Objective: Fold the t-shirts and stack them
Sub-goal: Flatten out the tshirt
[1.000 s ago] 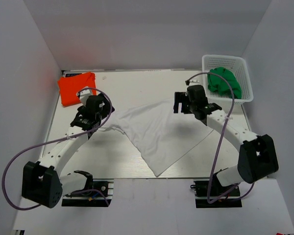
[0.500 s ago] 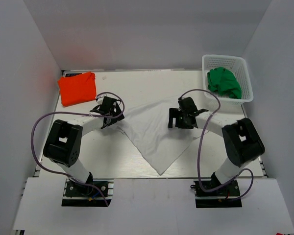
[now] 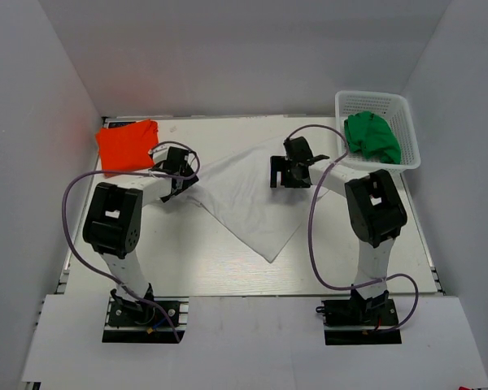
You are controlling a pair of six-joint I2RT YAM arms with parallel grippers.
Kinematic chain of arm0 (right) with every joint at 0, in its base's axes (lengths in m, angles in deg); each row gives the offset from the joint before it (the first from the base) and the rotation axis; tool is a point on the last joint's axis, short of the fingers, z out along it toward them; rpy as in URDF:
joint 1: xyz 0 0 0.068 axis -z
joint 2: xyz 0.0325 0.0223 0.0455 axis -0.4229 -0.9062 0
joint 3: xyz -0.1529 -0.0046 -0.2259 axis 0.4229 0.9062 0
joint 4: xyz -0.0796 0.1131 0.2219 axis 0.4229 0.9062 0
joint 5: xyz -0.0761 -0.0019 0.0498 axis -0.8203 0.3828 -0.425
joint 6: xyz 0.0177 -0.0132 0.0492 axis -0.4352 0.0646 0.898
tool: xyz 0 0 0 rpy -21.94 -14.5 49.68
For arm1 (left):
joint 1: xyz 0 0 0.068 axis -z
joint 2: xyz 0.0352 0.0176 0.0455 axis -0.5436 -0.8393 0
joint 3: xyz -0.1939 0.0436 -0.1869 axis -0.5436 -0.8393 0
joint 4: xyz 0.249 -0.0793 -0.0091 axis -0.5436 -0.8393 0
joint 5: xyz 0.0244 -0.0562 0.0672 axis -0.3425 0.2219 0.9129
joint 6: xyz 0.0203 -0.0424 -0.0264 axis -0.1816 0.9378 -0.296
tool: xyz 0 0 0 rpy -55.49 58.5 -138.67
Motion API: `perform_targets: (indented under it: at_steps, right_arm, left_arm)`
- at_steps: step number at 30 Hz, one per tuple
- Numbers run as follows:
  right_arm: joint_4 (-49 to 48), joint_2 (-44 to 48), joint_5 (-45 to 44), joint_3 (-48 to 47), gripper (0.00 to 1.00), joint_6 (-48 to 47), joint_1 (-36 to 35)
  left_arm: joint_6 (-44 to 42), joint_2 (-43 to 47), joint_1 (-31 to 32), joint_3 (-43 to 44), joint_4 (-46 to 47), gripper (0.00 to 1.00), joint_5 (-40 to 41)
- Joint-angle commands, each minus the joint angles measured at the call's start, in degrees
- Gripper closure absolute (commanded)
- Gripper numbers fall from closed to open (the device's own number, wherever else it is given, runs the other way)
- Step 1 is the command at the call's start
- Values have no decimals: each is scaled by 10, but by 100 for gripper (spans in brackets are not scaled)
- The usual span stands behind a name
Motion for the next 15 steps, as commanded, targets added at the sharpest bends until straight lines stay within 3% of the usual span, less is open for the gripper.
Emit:
perform_targets:
  at_steps: [1, 4, 5, 8, 13, 15]
  right_arm:
    - [53, 6, 30, 9, 10, -8, 2]
    - [25, 48, 85, 85, 10, -4, -3]
    - [16, 66, 92, 107, 10, -7, -3]
    - [6, 117, 106, 134, 10, -26, -7]
    - [-22, 207, 120, 146, 10, -36, -4]
    - [-21, 237, 86, 146, 10, -22, -2]
  left_arm:
    - [21, -25, -24, 13, -28, 1, 5]
    - [21, -78, -44, 68, -37, 1, 0]
    - [21, -112, -51, 123, -62, 1, 0]
    - [21, -130, -51, 176, -100, 1, 8]
    - [-10, -34, -51, 156, -56, 1, 3]
    - [-44, 10, -37, 143, -46, 1, -5]
